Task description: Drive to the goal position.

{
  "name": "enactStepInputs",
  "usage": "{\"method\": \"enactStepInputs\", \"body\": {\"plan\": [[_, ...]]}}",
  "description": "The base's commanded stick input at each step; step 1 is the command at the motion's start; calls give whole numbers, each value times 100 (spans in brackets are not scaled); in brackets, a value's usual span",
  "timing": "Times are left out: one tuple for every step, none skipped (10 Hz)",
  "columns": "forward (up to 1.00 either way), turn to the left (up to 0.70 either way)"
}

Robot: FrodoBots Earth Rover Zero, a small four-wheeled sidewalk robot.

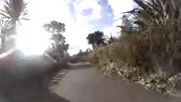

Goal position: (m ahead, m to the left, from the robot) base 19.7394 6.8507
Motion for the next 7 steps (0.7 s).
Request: {"method": "enactStepInputs", "body": {"plan": [[50, 1], [50, 1], [50, 1], [50, 1], [50, 1], [50, 1], [50, 1]]}}
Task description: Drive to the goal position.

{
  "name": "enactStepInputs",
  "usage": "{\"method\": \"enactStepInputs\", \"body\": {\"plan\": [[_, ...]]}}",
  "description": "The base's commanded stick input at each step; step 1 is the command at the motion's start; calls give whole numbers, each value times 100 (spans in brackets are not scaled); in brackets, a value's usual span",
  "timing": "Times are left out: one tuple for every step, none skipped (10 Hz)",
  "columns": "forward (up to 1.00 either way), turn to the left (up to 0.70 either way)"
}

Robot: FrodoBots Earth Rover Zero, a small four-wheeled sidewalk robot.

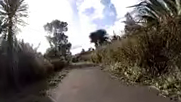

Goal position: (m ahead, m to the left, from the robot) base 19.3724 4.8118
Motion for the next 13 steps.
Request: {"method": "enactStepInputs", "body": {"plan": [[50, 1], [50, 1], [50, 1], [50, 1], [50, 1], [50, 1], [50, 1], [50, 1], [50, 1], [50, 1], [50, 1], [50, 1], [50, 1]]}}
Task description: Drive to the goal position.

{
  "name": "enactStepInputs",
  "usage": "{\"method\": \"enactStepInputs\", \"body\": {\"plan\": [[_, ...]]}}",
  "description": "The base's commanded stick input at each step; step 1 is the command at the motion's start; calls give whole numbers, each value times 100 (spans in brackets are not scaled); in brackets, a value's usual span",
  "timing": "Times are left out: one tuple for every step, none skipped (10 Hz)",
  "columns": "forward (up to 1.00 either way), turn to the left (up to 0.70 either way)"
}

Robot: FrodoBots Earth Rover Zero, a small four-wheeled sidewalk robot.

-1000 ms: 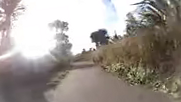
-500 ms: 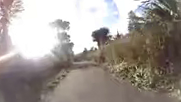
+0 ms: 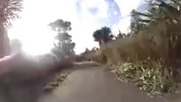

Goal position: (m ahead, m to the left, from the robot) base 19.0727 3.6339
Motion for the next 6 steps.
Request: {"method": "enactStepInputs", "body": {"plan": [[50, 1], [50, 1], [50, 1], [50, 1], [50, 1], [50, 1]]}}
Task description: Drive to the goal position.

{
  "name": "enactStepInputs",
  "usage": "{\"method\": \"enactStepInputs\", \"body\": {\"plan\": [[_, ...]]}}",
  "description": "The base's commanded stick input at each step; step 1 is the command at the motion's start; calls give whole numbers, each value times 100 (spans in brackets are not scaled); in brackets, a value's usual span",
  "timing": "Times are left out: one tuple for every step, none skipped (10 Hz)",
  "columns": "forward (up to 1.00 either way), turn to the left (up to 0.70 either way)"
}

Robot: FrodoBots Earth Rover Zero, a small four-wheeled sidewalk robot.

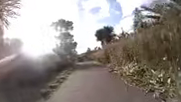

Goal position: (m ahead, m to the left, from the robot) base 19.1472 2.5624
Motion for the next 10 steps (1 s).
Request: {"method": "enactStepInputs", "body": {"plan": [[50, 1], [50, 1], [50, 1], [50, 1], [50, 1], [50, 1], [50, 1], [50, 1], [50, 1], [50, 1]]}}
